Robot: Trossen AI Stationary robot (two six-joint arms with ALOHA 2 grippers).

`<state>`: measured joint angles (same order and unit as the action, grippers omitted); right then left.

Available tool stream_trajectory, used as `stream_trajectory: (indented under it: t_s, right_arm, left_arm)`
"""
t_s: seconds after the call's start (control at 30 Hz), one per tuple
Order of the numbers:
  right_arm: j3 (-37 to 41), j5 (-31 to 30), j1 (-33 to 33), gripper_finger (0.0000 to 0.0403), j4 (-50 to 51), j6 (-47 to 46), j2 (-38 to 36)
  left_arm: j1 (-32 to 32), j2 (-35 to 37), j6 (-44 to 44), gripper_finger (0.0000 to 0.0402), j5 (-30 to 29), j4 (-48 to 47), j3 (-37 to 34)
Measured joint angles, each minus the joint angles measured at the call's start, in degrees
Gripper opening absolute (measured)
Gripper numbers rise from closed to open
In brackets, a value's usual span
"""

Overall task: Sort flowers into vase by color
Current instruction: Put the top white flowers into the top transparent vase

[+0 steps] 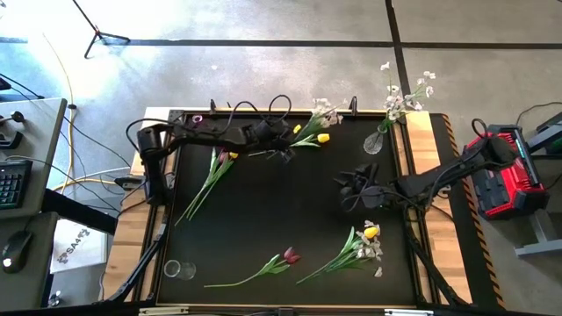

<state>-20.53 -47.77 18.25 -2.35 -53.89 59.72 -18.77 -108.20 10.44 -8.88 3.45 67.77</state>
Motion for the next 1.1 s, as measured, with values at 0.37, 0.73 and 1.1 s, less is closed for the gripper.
stream_trajectory:
  t_s: [0.37, 0.73, 1.1]
  right_arm:
    - [0.00, -3.08, 2.17, 0.0213, -7.72, 3.94, -0.02]
    - [-0.02, -2.45, 1.65, 0.0213, -18.97, 10.46, 0.01]
    - [-0.02, 9.33, 1.63, 0.0213, -37.97, 29.55, 5.83]
  left_arm:
    - [7.90, 8.26, 3.44, 0.0000, -8.69, 5.30, -6.70]
    - [15.58, 14.51, 5.39, 0.0000, -4.80, 45.02, -26.78]
    - [22.59, 14.27, -0.42, 0.0000, -8.84, 52.30, -28.92]
